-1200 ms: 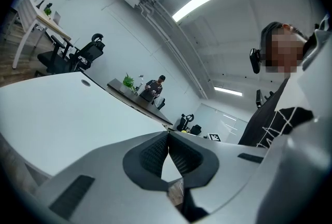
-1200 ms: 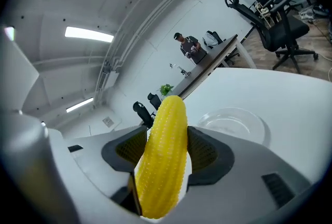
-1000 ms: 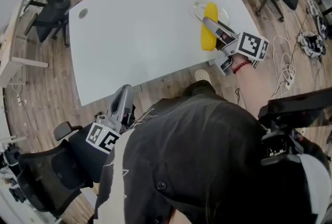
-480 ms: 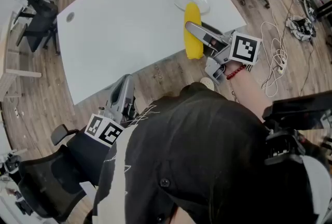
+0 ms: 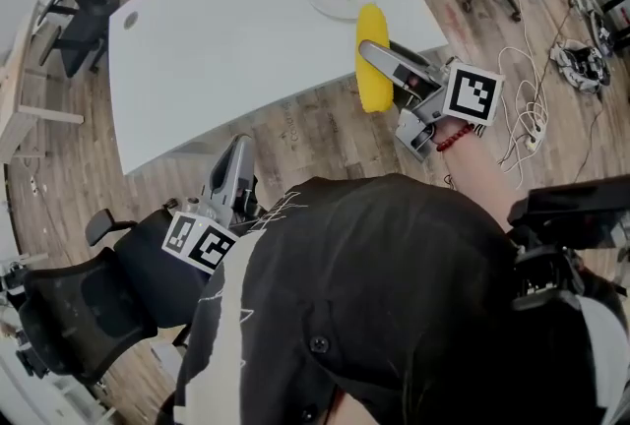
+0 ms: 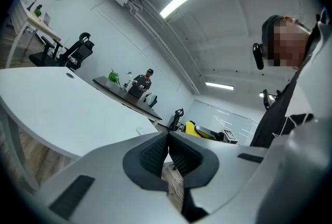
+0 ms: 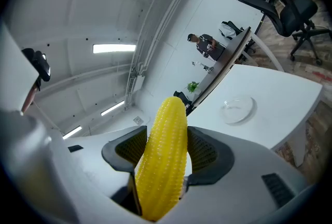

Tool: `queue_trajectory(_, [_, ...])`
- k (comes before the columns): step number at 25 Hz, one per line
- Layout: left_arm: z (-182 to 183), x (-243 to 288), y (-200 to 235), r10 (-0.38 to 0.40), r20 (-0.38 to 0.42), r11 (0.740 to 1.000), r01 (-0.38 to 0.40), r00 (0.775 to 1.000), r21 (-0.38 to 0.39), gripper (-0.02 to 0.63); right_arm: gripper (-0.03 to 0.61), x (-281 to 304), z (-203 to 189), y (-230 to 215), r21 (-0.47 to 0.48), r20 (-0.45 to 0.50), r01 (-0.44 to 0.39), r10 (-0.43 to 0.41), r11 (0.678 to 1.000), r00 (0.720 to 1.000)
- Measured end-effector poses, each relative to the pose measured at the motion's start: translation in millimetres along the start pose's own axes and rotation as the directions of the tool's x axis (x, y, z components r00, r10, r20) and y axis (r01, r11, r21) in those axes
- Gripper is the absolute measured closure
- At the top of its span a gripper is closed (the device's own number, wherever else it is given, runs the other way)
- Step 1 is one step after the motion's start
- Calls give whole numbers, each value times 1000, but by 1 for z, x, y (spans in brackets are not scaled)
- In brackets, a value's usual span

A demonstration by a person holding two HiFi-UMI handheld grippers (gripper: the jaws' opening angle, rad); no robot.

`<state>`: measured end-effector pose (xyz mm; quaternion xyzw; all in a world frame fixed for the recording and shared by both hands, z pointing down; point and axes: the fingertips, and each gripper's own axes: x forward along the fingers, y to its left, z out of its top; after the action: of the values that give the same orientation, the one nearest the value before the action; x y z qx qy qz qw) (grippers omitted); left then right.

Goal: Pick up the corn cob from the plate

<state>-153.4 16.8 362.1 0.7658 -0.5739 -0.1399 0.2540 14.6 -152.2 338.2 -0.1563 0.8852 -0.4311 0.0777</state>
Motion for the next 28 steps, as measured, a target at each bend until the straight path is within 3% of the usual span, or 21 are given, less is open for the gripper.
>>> queue_trajectory(13, [-80,13,-95,89,32,994,-87,996,-59,600,325,-114,-9,-34,49,-117,-16,22,999,993])
queue_trajectory(18, [-107,-4,-108,111,22,993,-109,994,-53,599,325,-132,-19,-43,95,-133,-23,35,995,991])
queue_trajectory(22, [-105,-9,-121,137,47,988,-133,990,-83,600,325,-134,-26,-45,123,-156,-26,45,992,987])
queue_trajectory(28, [-114,-27,-112,159,38,987,-157,987,-43,600,325,-133,-31,-44,140,-167,-37,60,989,984])
